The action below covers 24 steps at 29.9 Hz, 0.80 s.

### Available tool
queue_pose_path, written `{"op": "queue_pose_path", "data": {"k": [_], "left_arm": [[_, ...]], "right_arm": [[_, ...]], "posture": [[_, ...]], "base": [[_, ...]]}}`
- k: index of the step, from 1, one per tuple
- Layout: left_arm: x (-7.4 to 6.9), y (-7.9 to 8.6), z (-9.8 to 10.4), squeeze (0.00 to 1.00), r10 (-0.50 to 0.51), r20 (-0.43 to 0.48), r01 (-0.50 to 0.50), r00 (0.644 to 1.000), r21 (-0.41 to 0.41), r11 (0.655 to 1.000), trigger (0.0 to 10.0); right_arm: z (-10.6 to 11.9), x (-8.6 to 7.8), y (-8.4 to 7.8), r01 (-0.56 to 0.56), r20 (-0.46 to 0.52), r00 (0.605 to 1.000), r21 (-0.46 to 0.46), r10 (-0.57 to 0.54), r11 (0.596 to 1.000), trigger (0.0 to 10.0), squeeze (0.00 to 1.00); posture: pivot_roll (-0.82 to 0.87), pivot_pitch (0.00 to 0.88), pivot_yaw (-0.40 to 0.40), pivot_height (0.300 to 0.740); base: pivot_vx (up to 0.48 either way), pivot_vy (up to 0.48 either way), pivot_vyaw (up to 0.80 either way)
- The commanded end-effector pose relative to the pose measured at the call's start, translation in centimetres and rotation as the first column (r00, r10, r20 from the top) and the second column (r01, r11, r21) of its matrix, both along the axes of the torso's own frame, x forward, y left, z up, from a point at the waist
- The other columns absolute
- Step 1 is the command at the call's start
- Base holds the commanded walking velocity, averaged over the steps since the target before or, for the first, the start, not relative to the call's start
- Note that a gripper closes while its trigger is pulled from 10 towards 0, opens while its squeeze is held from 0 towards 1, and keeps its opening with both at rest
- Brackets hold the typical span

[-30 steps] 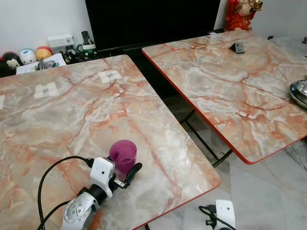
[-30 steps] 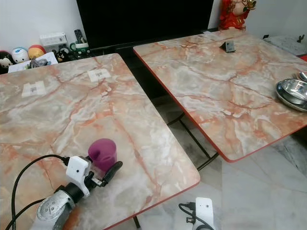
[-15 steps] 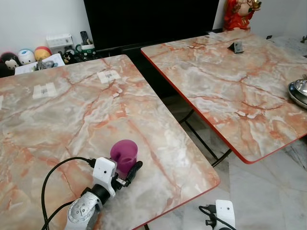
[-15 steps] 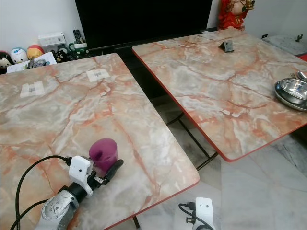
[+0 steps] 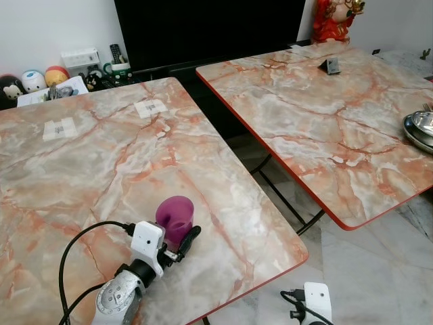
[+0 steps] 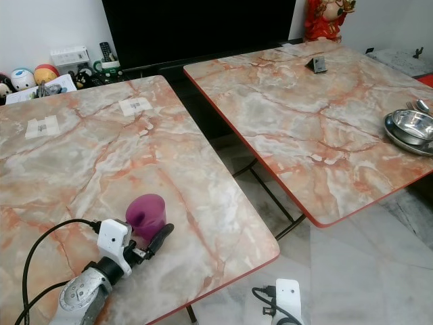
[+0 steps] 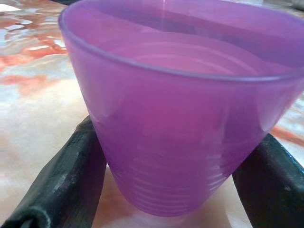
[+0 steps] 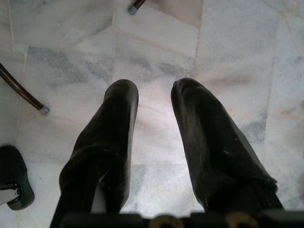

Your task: Setting the table

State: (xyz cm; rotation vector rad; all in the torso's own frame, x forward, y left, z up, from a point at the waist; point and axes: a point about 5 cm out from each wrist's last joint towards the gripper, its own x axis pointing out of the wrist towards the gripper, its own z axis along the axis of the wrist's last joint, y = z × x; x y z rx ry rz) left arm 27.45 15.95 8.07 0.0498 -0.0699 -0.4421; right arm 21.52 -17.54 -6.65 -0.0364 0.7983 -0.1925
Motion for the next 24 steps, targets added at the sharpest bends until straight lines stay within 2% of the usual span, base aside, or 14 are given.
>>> {"op": "queue_pose_path", "data": {"k": [1,5,7,15,17,24], "left_arm": [[0.1,0.5,0.3,0.00,0.041,0.018,-0.041,0.999,-0.010,0.999,10.0],[0.3,1.9,1.2,0.00,0.140,0.038,-0.137,0.989,-0.064,0.988,10.0],[0.3,2.1,1.3,0.00,0.152,0.041,-0.150,0.987,-0.067,0.987,10.0],[-0.4,4.3,2.0,0.00,0.223,0.073,-0.223,0.972,-0.007,0.975,10.0],[-0.9,5.5,1.8,0.00,0.284,0.060,-0.284,0.957,-0.007,0.959,10.0],[-0.7,5.8,1.7,0.00,0.333,0.056,-0.333,0.941,-0.014,0.943,10.0]], "right_arm": [[-0.3,-0.4,-0.1,-0.005,-0.017,1.000,-0.007,0.005,1.000,10.0,0.00],[-0.3,-0.5,-0.1,-0.007,-0.018,1.000,-0.007,0.007,1.000,10.0,0.00],[-0.3,-0.5,-0.1,-0.007,-0.018,1.000,-0.007,0.006,1.000,10.0,0.00],[-0.3,-0.5,-0.2,-0.006,-0.018,1.000,-0.007,0.006,1.000,10.0,0.00],[-0.3,-0.5,-0.2,-0.006,-0.018,1.000,-0.007,0.006,1.000,10.0,0.00],[-0.3,-0.5,-0.2,-0.017,-0.018,1.000,-0.013,0.017,1.000,10.0,0.00]], "posture": [[0.04,0.112,-0.039,0.740],[0.04,0.111,-0.037,0.740],[0.05,0.112,-0.037,0.740],[0.05,0.109,-0.030,0.740],[0.05,0.106,-0.029,0.740],[0.05,0.100,-0.030,0.740]], "base": [[0.000,0.000,0.00],[0.000,0.000,0.00],[0.000,0.000,0.00],[0.000,0.000,0.00],[0.000,0.000,0.00],[0.000,0.000,0.00]]}}
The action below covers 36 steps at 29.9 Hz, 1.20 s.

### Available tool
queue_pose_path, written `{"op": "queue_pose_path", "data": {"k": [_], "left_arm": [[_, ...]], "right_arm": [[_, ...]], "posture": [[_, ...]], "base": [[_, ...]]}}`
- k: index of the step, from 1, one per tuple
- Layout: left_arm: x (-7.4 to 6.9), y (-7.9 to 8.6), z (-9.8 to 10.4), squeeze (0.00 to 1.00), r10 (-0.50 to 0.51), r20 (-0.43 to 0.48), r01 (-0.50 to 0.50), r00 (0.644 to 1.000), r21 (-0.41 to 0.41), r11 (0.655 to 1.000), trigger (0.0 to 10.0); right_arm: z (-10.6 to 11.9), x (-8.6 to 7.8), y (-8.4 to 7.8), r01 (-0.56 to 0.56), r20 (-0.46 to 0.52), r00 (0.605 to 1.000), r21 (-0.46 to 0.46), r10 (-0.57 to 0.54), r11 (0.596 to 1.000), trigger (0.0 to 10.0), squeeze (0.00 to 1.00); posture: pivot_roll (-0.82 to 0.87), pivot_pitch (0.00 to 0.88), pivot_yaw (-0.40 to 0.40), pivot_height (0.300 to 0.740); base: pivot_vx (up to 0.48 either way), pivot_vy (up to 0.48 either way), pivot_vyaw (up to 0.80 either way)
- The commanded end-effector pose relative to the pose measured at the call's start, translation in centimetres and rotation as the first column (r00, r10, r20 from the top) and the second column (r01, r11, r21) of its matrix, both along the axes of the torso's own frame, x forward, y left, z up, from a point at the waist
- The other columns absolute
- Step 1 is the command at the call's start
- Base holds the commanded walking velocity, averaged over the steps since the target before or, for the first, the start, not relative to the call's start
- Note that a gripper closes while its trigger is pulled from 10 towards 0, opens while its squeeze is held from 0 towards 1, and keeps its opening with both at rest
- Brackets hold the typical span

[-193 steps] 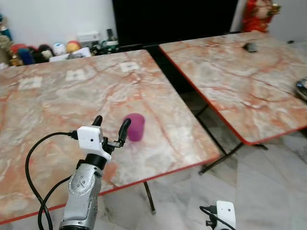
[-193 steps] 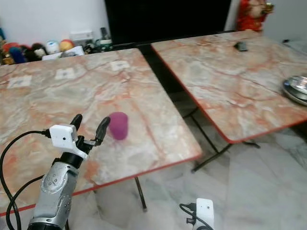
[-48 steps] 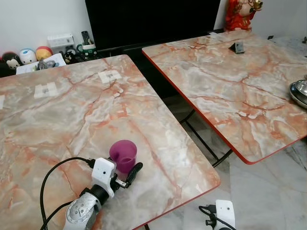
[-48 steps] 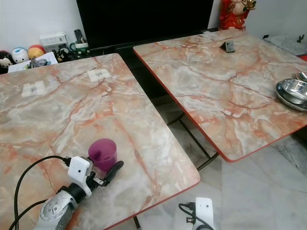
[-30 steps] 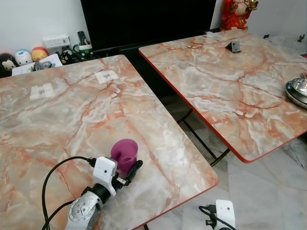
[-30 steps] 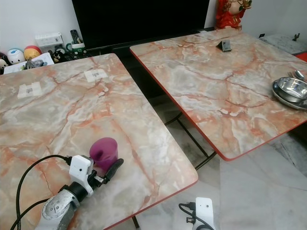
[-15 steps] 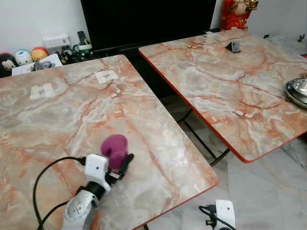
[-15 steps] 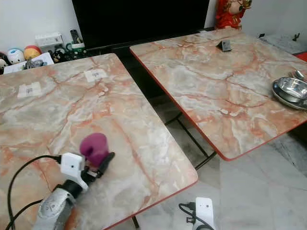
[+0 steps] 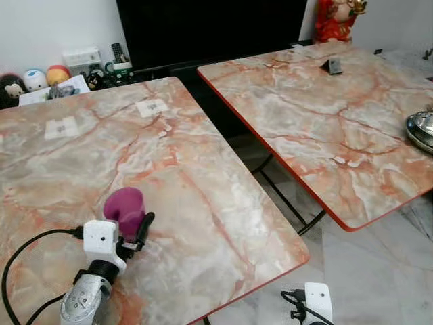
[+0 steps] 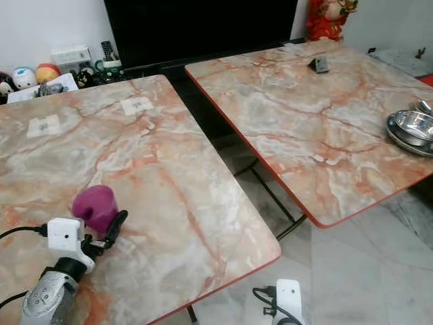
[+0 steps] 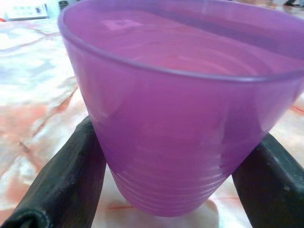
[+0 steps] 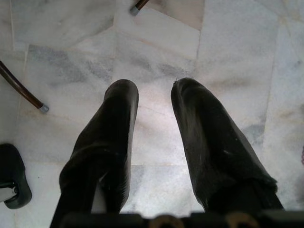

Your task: Setting the table

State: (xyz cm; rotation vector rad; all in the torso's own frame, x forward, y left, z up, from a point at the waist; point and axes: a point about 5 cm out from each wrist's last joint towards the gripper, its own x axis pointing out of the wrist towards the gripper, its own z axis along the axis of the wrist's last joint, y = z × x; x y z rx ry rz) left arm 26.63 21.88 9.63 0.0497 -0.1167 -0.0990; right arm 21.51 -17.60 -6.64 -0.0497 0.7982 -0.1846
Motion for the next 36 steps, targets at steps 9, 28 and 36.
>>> {"op": "queue_pose_path", "data": {"k": [9,28,36], "left_arm": [[0.6,-0.9,0.3,0.00,-0.011,0.006,0.011,1.000,0.008,1.000,10.0],[0.8,-1.4,0.5,0.00,-0.005,0.016,0.005,1.000,0.001,1.000,10.0],[0.9,-1.2,0.7,0.00,0.003,0.018,-0.003,1.000,0.007,1.000,10.0]], "right_arm": [[-0.3,-0.5,-0.1,-0.005,-0.022,1.000,-0.007,0.005,1.000,10.0,0.00],[-0.3,-0.5,-0.2,-0.043,-0.036,0.998,-0.039,0.041,0.998,10.0,0.00],[-0.3,-0.4,-0.1,-0.029,-0.033,0.999,-0.024,0.028,0.999,10.0,0.00]], "posture": [[0.04,0.084,-0.026,0.740],[0.04,0.091,-0.031,0.740],[0.04,0.099,-0.032,0.740]], "base": [[0.000,-0.454,0.00],[0.000,-0.458,0.41],[0.000,-0.436,0.06]]}}
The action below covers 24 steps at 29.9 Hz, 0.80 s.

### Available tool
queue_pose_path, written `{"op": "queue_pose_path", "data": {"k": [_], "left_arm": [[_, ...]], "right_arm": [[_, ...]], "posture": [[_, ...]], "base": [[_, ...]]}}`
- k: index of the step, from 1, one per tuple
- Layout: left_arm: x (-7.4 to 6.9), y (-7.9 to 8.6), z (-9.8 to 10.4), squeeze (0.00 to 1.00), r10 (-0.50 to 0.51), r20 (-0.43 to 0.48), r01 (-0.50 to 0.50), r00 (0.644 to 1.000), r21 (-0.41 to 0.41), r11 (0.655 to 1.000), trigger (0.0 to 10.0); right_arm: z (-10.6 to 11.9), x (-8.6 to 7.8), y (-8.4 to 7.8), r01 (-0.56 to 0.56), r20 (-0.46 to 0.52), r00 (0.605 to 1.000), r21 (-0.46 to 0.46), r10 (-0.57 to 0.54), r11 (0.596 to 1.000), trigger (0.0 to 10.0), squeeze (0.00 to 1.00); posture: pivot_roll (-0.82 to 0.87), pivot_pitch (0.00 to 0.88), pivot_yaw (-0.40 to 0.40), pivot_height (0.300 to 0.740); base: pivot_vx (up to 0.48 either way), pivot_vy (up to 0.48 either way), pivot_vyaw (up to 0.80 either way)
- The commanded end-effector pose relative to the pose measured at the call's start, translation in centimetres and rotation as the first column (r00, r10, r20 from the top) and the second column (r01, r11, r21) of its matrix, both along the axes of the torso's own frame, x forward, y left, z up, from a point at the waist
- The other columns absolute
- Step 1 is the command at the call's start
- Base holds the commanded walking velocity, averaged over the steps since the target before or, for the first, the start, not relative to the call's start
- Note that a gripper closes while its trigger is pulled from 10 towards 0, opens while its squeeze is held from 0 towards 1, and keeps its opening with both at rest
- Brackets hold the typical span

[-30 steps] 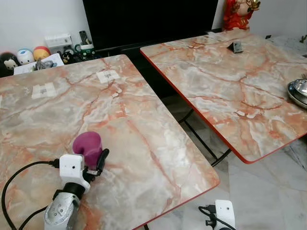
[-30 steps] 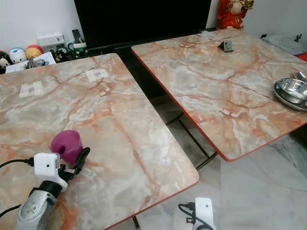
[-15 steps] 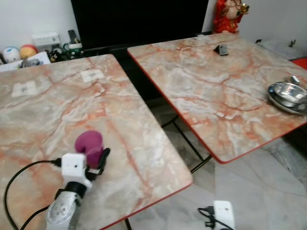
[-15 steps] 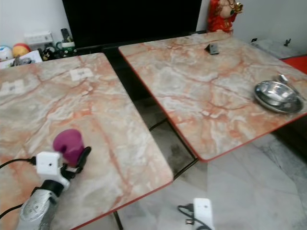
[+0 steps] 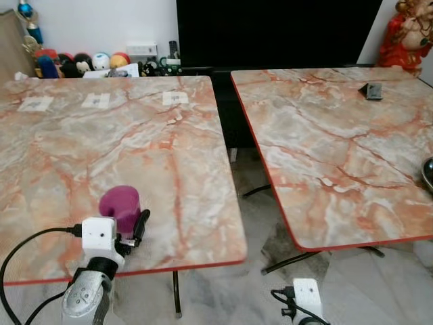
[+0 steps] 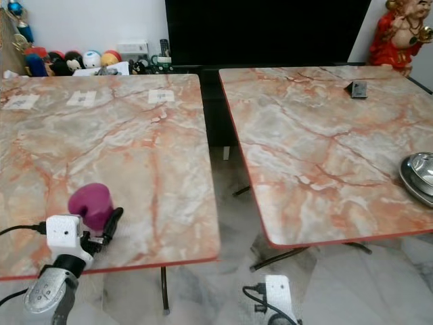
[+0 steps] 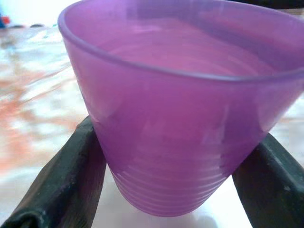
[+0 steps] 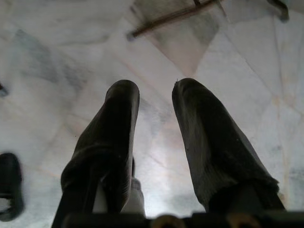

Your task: Setting the table

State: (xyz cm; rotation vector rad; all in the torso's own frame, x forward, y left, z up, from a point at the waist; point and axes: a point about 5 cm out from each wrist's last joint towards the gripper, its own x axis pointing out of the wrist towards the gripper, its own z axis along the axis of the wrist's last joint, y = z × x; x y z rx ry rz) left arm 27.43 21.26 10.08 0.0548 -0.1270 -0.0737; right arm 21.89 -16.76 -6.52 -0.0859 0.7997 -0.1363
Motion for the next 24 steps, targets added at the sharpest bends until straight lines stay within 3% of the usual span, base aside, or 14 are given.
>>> {"op": "queue_pose_path", "data": {"k": [1,16,24], "left_arm": [[0.13,-0.61,0.22,0.00,-0.022,0.007,0.022,1.000,0.005,1.000,10.0],[0.40,-0.10,0.66,0.00,0.002,0.020,-0.002,1.000,0.015,1.000,10.0],[0.44,-0.06,0.69,0.00,0.007,0.018,-0.007,1.000,0.016,1.000,10.0]], "right_arm": [[-0.40,-0.79,-0.98,0.028,-0.027,0.999,-0.012,-0.028,1.000,10.0,0.00],[-0.34,-0.67,-1.00,0.016,-0.027,0.999,-0.020,-0.017,1.000,10.0,0.00],[-0.31,-0.61,-0.97,-0.006,-0.030,1.000,-0.034,0.005,0.999,10.0,0.00]], "posture": [[0.04,0.099,-0.032,0.740],[0.04,0.103,-0.034,0.740],[0.04,0.105,-0.034,0.740]], "base": [[0.000,-0.435,0.00],[0.000,-0.432,0.00],[0.000,-0.431,0.73]]}}
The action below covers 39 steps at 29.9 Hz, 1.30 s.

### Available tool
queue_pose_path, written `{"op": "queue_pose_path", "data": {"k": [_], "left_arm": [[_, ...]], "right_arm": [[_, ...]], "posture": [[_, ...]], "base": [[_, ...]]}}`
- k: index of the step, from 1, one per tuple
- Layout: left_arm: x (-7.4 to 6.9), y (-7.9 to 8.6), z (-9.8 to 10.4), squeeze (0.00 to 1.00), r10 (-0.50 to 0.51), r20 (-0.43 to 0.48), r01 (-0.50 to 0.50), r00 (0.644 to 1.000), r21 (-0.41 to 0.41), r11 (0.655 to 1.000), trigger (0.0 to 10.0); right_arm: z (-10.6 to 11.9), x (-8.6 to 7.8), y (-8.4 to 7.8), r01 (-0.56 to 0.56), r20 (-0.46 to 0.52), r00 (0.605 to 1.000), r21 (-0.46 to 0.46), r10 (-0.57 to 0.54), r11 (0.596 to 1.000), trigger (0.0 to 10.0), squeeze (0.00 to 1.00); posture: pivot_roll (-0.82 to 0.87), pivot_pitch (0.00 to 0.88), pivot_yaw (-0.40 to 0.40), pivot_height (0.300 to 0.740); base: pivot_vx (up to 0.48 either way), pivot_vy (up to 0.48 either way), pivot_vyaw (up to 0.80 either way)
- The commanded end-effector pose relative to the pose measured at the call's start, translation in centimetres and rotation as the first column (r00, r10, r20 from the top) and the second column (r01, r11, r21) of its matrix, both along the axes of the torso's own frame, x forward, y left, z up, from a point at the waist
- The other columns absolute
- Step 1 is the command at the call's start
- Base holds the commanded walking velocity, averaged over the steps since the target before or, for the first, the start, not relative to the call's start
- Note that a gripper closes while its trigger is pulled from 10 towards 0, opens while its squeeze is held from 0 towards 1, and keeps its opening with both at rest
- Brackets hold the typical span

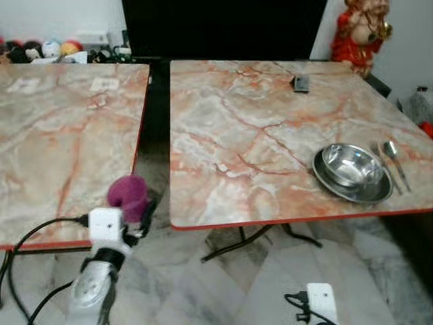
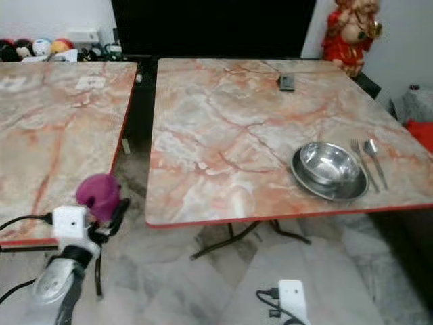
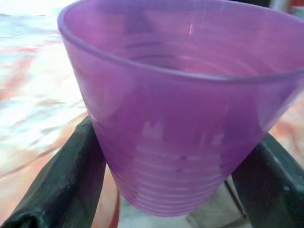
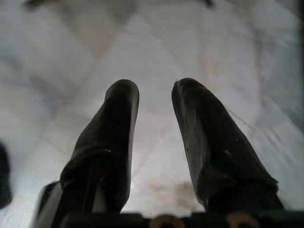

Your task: Setting the table

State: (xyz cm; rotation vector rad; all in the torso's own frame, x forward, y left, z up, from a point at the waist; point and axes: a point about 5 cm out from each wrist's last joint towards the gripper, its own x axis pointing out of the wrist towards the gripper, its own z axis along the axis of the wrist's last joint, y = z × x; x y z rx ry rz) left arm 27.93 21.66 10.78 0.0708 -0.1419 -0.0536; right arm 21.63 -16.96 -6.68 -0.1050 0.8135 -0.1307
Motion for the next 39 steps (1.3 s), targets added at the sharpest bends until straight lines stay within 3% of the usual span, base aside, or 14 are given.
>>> {"op": "queue_pose_path", "data": {"k": [1,21,39], "left_arm": [[-0.08,-0.53,-0.03,0.00,-0.016,0.001,0.016,1.000,0.002,1.000,10.0],[-0.15,-0.61,-0.15,0.00,-0.036,-0.011,0.037,0.999,0.025,0.999,10.0],[-0.43,-0.34,-0.49,0.00,-0.091,-0.050,0.095,0.995,0.080,0.992,10.0]], "right_arm": [[-0.18,-0.41,-0.77,0.018,-0.014,1.000,-0.014,-0.018,1.000,10.0,0.00],[-0.16,-0.38,-0.88,0.013,-0.015,1.000,-0.020,-0.014,1.000,10.0,0.00],[-0.20,-0.47,-0.95,0.006,-0.018,1.000,-0.021,-0.006,1.000,10.0,0.00]], "posture": [[0.03,0.106,-0.033,0.740],[0.04,0.107,-0.035,0.740],[0.04,0.085,-0.030,0.740]], "base": [[0.000,-0.431,0.00],[0.000,-0.428,0.00],[0.000,-0.066,0.00]]}}
